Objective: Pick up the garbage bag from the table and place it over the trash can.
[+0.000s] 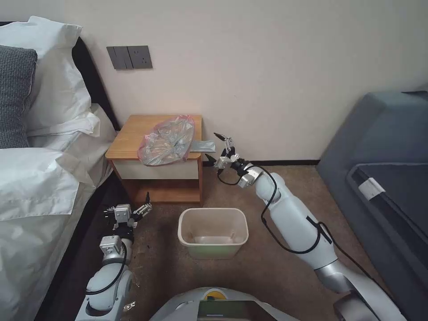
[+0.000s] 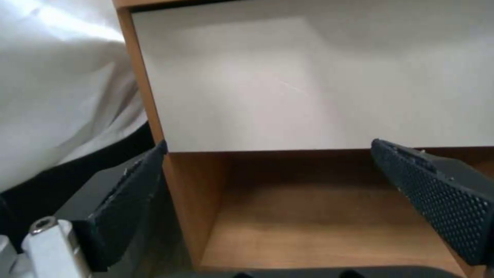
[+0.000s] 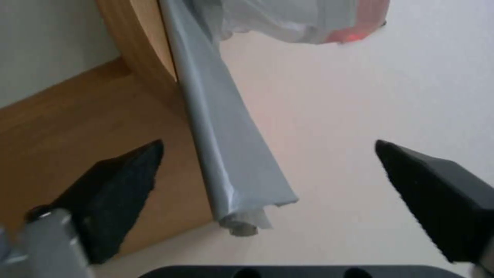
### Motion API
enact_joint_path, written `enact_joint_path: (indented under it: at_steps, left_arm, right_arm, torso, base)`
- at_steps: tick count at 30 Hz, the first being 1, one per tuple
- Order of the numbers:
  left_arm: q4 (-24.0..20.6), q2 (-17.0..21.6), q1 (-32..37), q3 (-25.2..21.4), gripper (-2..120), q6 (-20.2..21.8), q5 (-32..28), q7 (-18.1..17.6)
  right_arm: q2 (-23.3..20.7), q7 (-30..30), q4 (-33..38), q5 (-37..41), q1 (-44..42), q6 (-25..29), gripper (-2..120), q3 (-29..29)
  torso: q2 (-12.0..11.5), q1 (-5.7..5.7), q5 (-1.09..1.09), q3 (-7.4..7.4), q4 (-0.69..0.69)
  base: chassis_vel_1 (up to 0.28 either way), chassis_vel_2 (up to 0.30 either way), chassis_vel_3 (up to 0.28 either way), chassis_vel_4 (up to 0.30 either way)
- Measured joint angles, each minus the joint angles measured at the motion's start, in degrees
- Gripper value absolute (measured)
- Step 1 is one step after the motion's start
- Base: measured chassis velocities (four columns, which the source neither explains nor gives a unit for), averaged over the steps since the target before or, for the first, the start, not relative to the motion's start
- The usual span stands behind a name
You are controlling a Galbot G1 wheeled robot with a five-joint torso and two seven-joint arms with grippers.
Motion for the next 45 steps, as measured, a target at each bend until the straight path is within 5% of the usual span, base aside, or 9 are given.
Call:
enact_joint_path:
  at_steps: [27, 45]
  left_arm:
    - [-0.2, 0.5, -0.5, 0.3, 99, 0.5, -1.0, 0.0]
    - [0.6, 0.1, -0.7, -0.4, 99, 0.5, -0.9, -0.1]
  right_arm:
    - [0.0, -1.5, 2.6, 0.5, -1.9, -0.8, 0, 0.6]
    - [-2.5, -1.3, 9.4, 4.6, -8.3, -4.0, 0, 2.3]
  torso:
    - [0.0, 0.0, 0.0, 0.0, 0.01]
    - [0.0, 0.0, 0.01, 0.0, 0.01]
  base:
    - [0.0, 0.0, 0.0, 0.0]
    - [0.0, 0.0, 0.0, 0.0]
